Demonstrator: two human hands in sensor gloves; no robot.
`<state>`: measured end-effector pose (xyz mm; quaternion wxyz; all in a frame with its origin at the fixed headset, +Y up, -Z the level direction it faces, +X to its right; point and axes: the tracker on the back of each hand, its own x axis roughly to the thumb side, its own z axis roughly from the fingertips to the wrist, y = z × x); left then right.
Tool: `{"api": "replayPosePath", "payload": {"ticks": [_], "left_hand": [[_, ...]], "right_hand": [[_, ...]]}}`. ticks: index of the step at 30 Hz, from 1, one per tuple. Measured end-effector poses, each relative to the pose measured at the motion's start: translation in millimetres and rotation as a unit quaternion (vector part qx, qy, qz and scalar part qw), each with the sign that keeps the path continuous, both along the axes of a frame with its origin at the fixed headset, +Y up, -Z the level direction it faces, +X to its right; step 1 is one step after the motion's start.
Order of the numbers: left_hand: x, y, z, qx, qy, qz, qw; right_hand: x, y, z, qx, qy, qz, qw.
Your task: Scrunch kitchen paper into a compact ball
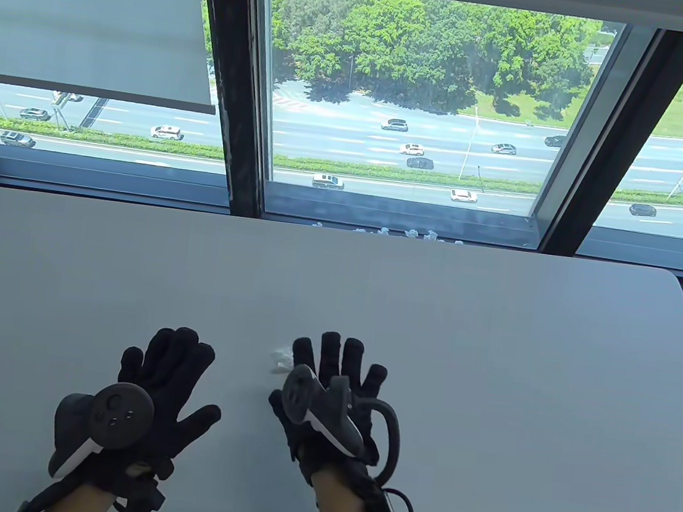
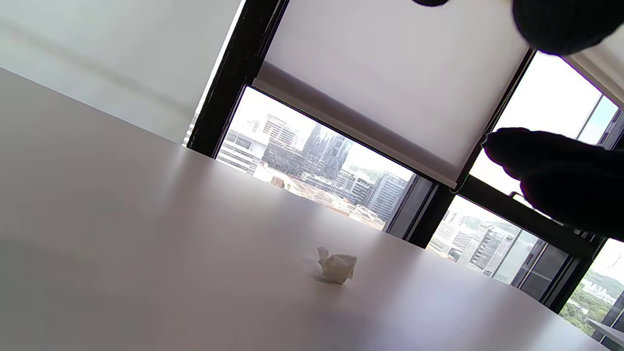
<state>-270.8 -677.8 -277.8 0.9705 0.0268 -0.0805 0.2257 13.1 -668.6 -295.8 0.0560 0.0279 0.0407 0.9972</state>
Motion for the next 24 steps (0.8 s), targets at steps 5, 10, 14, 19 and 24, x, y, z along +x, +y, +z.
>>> {"api": "replayPosePath", "payload": {"ticks": [5,10,14,19,24], "left_hand": [[1.0,-0.8,0.7,0.002,0.001,-0.009,1.000],[4.1,-1.6,2.5,0.010,-0.005,-0.020,1.000],[3.8,-5.0,0.7,-0.003,-0.005,-0.019,1.000],[5.5,-5.1,0.9,-0.004,-0.008,-0.022,1.000],[5.5,-5.2,1.0,-0.001,-0.009,-0.020,1.000]], "right_hand": [[44.5,-13.1,33.9,0.052,-0.014,-0.039,0.998],[63.8,-22.4,23.7,0.008,-0.047,-0.108,0.993],[67.1,-27.5,22.0,-0.010,-0.047,-0.130,0.990],[64.3,-26.3,22.0,-0.006,-0.042,-0.132,0.990],[65.0,-27.7,21.5,-0.007,-0.043,-0.137,0.990]]}}
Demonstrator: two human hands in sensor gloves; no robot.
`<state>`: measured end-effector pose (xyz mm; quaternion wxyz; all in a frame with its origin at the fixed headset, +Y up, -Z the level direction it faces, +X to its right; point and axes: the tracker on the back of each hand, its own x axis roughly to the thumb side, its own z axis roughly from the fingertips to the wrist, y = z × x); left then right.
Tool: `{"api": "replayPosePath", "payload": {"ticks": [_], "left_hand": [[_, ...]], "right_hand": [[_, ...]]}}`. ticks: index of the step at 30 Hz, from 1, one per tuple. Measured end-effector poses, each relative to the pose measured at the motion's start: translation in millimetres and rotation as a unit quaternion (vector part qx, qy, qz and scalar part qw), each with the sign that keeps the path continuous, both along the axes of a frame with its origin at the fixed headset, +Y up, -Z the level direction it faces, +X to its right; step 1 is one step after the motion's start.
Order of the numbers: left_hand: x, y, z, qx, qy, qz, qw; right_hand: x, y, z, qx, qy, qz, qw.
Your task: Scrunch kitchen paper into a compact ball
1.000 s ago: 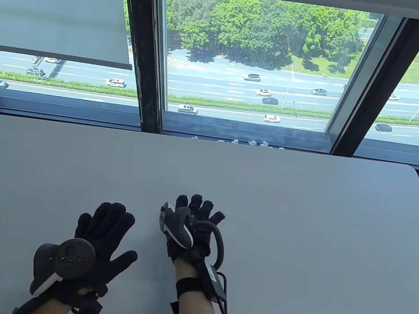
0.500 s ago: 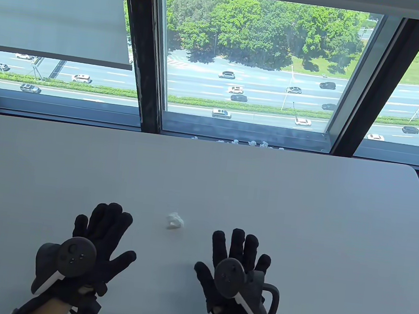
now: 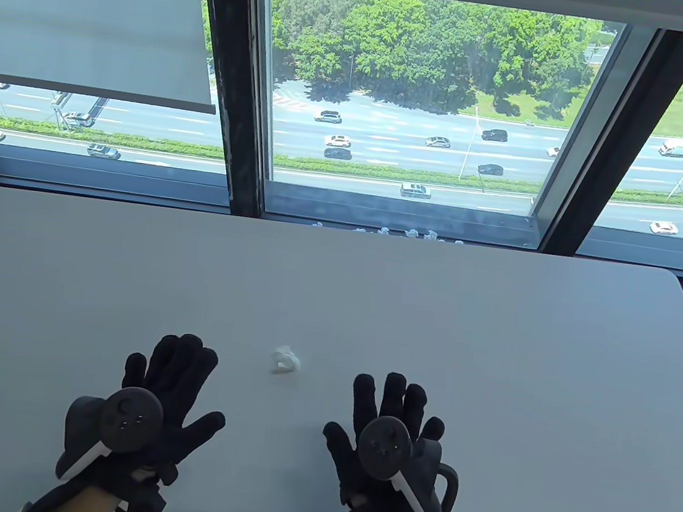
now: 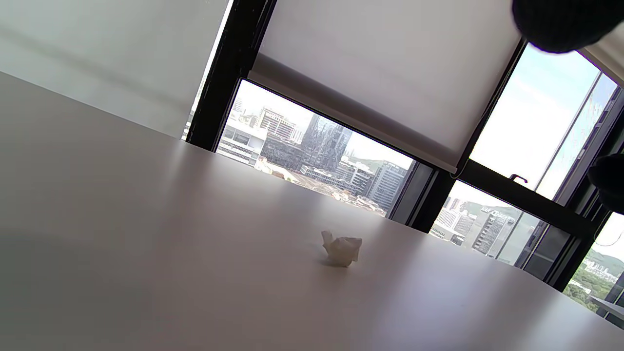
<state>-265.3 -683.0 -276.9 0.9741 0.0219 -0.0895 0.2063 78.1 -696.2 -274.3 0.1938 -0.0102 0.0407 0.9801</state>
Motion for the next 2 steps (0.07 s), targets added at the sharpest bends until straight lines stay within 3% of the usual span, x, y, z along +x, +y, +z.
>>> {"api": "replayPosePath", "payload": {"ticks": [2], "left_hand": [[-0.1,-0.4,-0.2,-0.001,0.000,0.001,1.000]], "right_hand": [[-0.9,-0.7,-0.4,-0.003,0.002,0.002,1.000]]}}
